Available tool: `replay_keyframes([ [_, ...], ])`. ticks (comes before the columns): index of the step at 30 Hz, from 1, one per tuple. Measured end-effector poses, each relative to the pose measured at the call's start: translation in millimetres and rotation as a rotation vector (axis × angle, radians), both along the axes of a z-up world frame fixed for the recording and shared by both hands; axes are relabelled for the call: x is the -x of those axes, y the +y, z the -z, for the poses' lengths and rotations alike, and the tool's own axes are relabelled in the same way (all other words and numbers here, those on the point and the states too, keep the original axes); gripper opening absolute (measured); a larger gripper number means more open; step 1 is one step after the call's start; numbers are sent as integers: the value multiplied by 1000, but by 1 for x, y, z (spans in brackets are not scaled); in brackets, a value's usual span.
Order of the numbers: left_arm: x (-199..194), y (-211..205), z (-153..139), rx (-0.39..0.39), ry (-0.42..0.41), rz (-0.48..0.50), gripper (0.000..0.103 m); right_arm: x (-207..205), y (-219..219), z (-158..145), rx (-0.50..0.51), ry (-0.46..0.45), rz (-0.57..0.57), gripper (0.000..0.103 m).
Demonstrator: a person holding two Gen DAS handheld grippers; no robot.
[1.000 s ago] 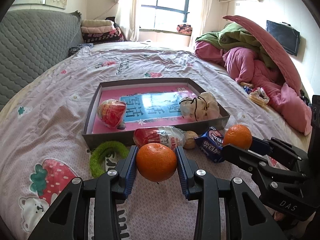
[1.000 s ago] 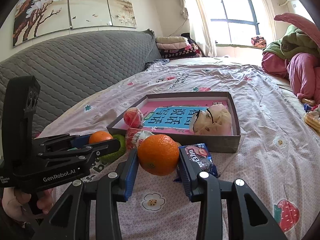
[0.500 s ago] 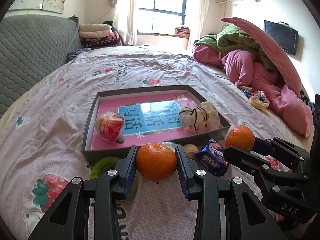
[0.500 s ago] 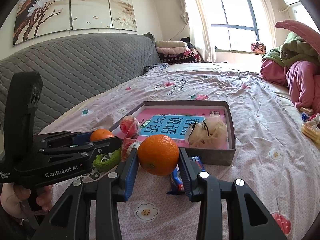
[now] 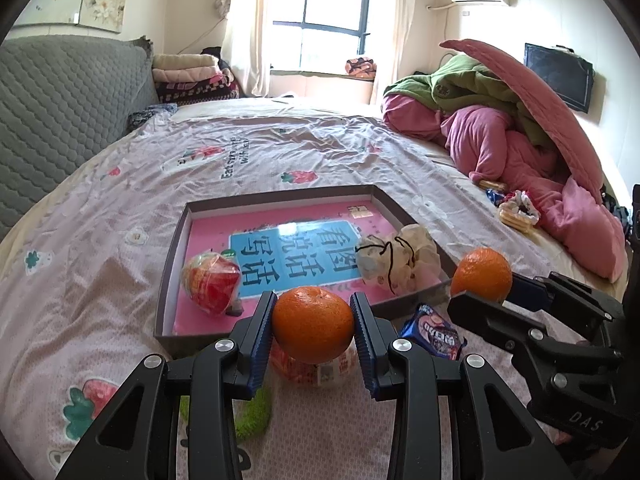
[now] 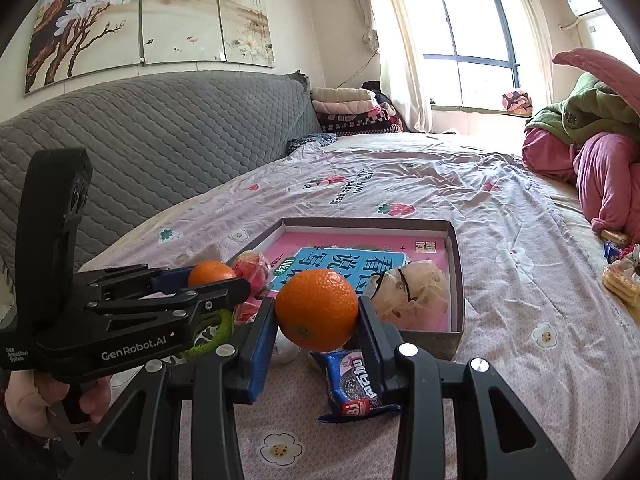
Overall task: Organize objects
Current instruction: 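Lift both held oranges and carry them over the grey box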
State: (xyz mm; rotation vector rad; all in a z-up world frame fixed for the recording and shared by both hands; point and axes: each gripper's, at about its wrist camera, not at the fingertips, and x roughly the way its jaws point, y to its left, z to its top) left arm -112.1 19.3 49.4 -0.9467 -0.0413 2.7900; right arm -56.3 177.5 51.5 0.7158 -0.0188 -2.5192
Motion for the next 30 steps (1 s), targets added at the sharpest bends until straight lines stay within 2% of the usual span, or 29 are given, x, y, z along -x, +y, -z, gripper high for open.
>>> replay_keyframes([
  [30,41,-10,-13,0,36,-11,38,32,-7,-13,-33,68,5,40],
])
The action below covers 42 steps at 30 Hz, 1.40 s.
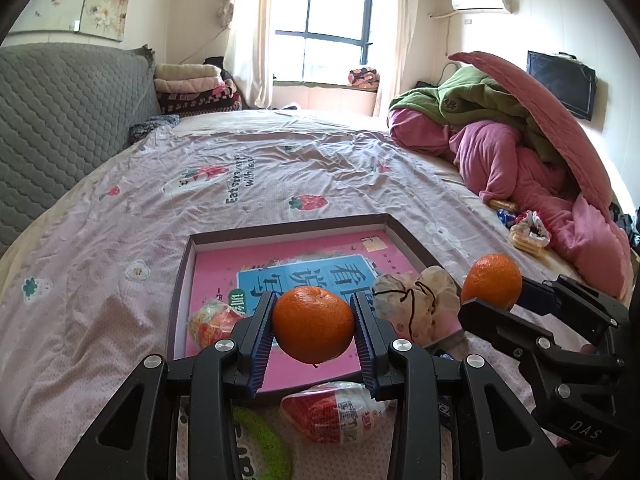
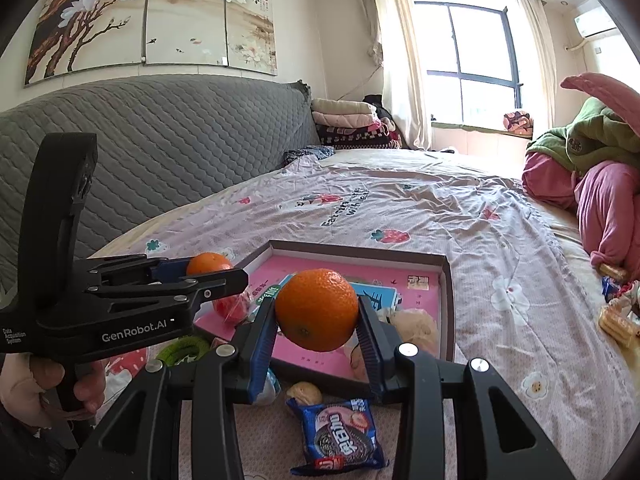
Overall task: Organize objects
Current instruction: 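Lift both held oranges and carry them over the grey box, then lower both oranges toward the pink book inside the grey box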
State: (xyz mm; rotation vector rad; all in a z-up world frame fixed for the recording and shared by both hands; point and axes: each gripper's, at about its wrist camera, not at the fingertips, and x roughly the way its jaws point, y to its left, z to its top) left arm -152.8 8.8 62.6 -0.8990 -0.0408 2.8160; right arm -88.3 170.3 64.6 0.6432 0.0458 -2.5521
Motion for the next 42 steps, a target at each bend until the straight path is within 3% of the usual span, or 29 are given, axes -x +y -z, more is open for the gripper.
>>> replay_keyframes([
  [24,23,-8,-5,-17,21,3,38,28,-3,1,-37,17,14,40],
  [31,35,-14,1,-35,3,-2,38,36,-8,4,-52,-2,-2,40],
  [42,50,-5,22,-2,-52,31,38,52,-19,30,-123,-96,-22,40],
])
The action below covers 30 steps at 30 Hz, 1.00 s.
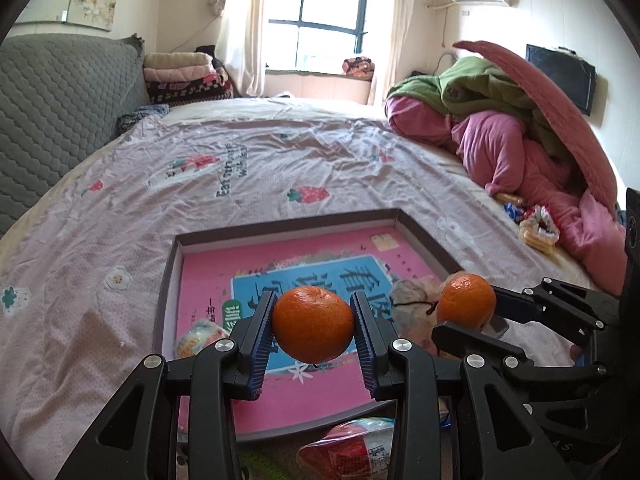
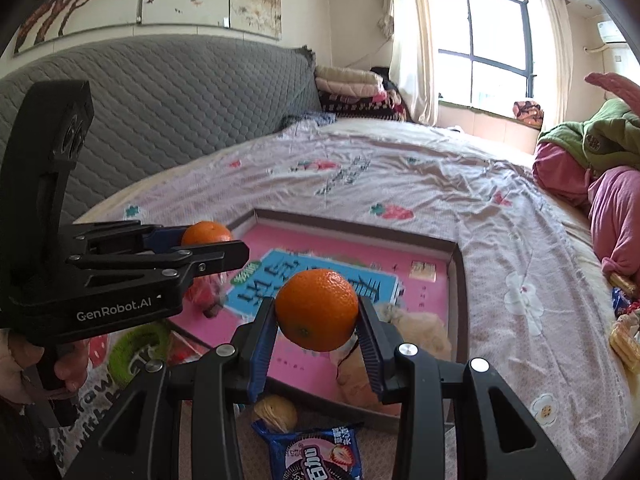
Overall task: Organize objects
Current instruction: 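Lower both oranges toward the pink book inside the grey box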
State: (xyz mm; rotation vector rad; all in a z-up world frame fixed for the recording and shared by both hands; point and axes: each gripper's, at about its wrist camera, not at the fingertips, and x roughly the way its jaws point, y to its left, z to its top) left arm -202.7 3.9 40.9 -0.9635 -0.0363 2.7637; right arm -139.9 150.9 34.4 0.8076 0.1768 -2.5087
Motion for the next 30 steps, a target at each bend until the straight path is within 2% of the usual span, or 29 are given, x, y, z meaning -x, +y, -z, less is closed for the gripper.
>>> replay_keyframes([
  [6,2,5,9,9,-23,12,38,2,0,10,-12,-46,8,40],
  [30,7,26,34,52,-103,68,38,13,-4,32,-84,-136,19,40],
])
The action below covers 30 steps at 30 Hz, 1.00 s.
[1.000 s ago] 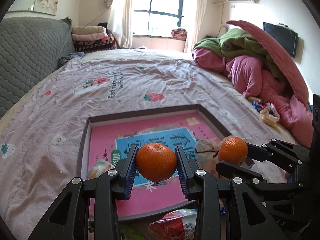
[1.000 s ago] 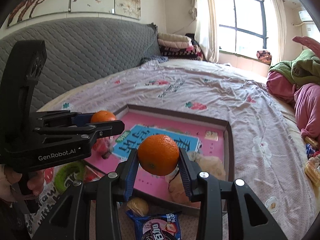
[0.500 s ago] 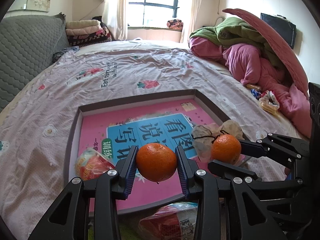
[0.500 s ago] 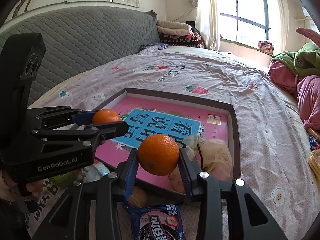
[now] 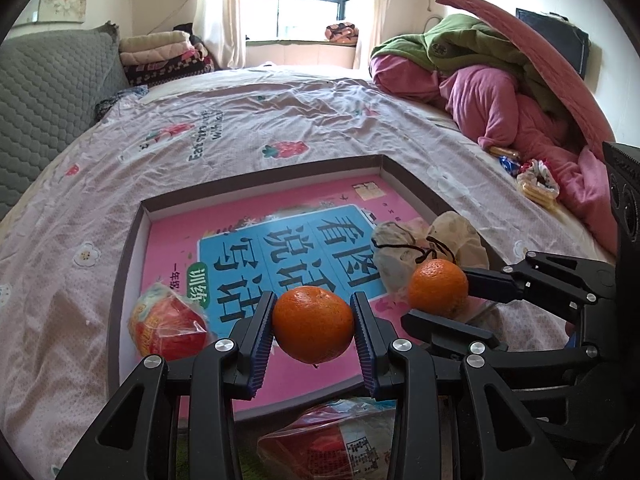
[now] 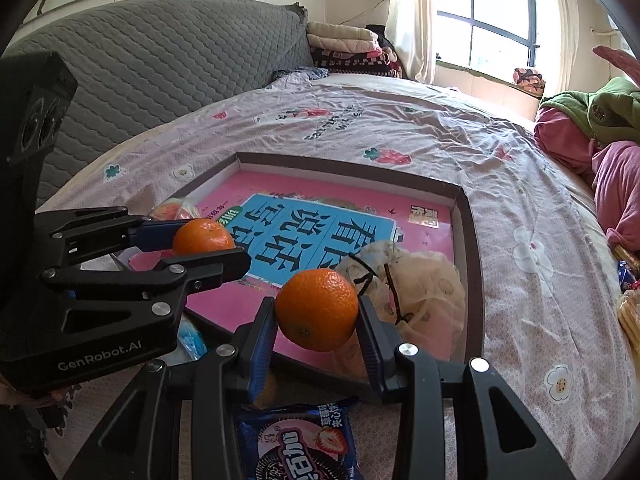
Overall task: Organize objects
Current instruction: 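Lower both oranges toward the pink book inside the grey box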
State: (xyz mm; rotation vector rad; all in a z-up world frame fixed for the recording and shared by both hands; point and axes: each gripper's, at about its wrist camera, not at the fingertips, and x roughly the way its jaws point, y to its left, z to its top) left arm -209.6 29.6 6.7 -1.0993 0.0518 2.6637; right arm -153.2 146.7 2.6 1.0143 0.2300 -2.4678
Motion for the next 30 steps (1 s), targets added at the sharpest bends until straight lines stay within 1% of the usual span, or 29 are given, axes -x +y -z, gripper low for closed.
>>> replay_keyframes([
  [7,6,-1,7,2,-29,-3,38,2,-3,4,-38,2,-8,40],
  [10,7,-1,12,6,-39,-8,38,5,-2,5,-59,3,5,40],
  [16,9,3,20,8,-61,-2,38,11,3,7,-70,-6,27,40],
  [27,13,1,28,-30,-106,2,39,21,7,12,-62,-36,46,40],
  [30,15,-1,29,-46,-113,2,39,25,10,14,-42,-53,52,40],
])
